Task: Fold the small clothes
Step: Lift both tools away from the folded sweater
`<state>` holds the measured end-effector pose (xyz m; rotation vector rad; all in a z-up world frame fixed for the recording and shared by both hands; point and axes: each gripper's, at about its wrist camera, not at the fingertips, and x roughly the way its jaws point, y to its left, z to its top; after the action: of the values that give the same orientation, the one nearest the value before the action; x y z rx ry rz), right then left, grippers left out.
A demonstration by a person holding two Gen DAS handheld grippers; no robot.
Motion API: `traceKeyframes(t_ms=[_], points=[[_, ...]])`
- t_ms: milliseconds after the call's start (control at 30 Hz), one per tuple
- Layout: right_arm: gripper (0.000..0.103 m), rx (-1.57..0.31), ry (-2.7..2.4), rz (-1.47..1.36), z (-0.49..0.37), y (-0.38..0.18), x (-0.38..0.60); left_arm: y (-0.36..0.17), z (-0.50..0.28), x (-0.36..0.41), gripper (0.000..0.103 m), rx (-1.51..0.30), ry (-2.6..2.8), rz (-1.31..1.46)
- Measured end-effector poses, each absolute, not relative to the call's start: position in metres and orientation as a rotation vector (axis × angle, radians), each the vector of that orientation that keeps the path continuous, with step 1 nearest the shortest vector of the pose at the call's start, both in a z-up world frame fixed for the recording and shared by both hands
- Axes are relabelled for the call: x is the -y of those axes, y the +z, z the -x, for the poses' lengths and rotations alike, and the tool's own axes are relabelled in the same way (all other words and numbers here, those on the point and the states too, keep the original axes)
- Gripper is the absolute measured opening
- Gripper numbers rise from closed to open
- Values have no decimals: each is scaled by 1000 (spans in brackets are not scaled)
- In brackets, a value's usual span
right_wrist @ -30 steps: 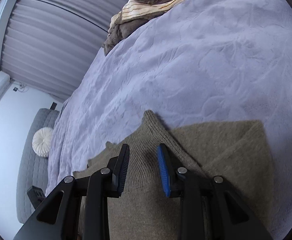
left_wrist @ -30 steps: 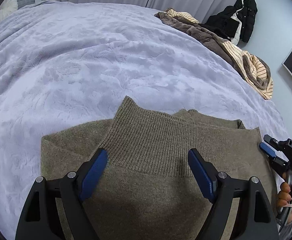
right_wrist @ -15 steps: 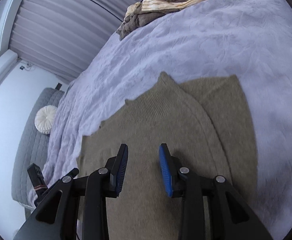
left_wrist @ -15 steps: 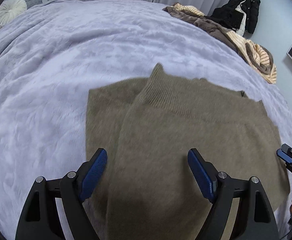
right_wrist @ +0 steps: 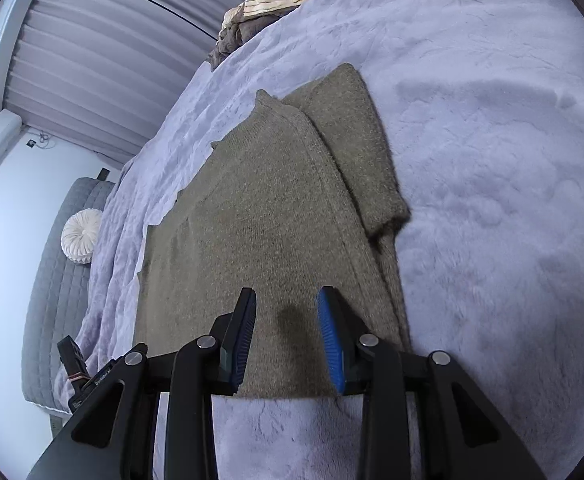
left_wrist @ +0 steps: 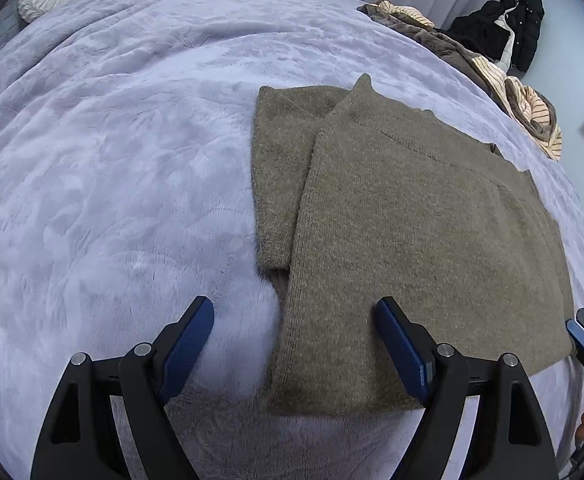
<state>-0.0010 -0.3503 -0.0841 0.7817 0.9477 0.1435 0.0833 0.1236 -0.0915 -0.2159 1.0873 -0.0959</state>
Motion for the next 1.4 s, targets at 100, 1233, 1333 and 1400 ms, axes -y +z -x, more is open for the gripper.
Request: traceKeyframes(t_ms=[100,1233,1333,1400], points=[[41,-941,130,-771,9,-78,349,-92,-79,-126,84,-1091,-91,224],[51,-921,112,-984,53,-95,361,-89,-73,-133,66,-1137,-269,375],[51,-924,92,-971,53,-91,360,-88,-76,-129,66,-1143,-269,372],[51,-917,67,-904,55,-82,361,-85,-75,-130,66,-1132,-288,368]])
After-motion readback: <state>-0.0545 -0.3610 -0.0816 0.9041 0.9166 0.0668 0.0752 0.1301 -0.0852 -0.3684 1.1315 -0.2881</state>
